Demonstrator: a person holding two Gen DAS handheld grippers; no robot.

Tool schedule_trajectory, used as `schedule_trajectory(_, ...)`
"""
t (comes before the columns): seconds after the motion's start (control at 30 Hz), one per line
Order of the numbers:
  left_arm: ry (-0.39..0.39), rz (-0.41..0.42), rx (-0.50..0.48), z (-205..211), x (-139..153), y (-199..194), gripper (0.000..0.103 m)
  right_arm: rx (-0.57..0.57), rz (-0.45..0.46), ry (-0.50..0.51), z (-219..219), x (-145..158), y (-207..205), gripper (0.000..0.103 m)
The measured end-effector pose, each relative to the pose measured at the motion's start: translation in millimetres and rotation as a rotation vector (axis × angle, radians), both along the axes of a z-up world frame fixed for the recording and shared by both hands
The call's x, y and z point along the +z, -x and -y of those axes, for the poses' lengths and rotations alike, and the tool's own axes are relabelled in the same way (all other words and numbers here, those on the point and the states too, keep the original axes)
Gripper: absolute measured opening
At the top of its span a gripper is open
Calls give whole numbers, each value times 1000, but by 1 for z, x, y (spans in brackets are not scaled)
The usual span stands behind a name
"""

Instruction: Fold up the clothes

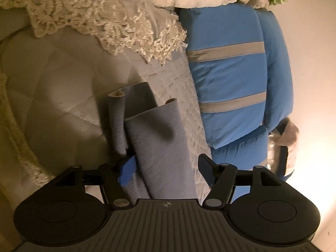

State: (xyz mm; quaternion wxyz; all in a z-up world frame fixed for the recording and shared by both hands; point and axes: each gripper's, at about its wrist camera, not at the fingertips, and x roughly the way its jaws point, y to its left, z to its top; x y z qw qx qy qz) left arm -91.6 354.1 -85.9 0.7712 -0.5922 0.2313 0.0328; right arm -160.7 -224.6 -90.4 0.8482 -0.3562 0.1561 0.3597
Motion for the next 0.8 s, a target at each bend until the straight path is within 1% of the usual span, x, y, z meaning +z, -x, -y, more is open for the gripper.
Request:
schedule_trajectory(0.13, 21, 26, 25, -1, -1, -2, 63, 12, 2, 1, -3, 0, 3, 99)
schedule_trajectory(0.2, 31, 57, 43, -3, -1, 3, 61, 16, 3, 2, -4, 0, 4, 99)
schedule_trajectory(0.27, 33, 107, 59, -3, 2, 9, 60, 16, 1, 2, -5, 0, 4, 99)
schedule_trajectory(0.33, 34, 162, 53, -3, 6, 14, 57, 15, -2, 2, -5, -1, 3, 99)
schedule_trajectory(0.37, 29, 183, 44, -3, 8, 15, 55, 15, -2, 3, -6, -1, 3, 99)
schedule_trajectory(0.43, 13, 215, 27, -2, 10, 17, 54, 16, 1, 3, -7, -1, 4, 99)
schedule_trajectory(0.5, 5, 259, 11, -1, 10, 18, 48, 17, 4, 3, -8, -1, 5, 99)
schedule_trajectory(0.53, 0, 279, 3, -1, 10, 19, 48, 18, 5, 2, -7, -1, 6, 100)
schedule_trajectory(0.6, -22, 277, -11, 0, 9, 19, 48, 18, 6, 4, -6, -1, 7, 100)
schedule_trajectory(0.77, -52, 73, 1, 3, -5, 15, 49, 12, 0, 12, -6, -4, 6, 100)
schedule_trajectory(0.8, -59, 74, 0, 3, -5, 14, 50, 14, 2, 13, -6, -3, 7, 100)
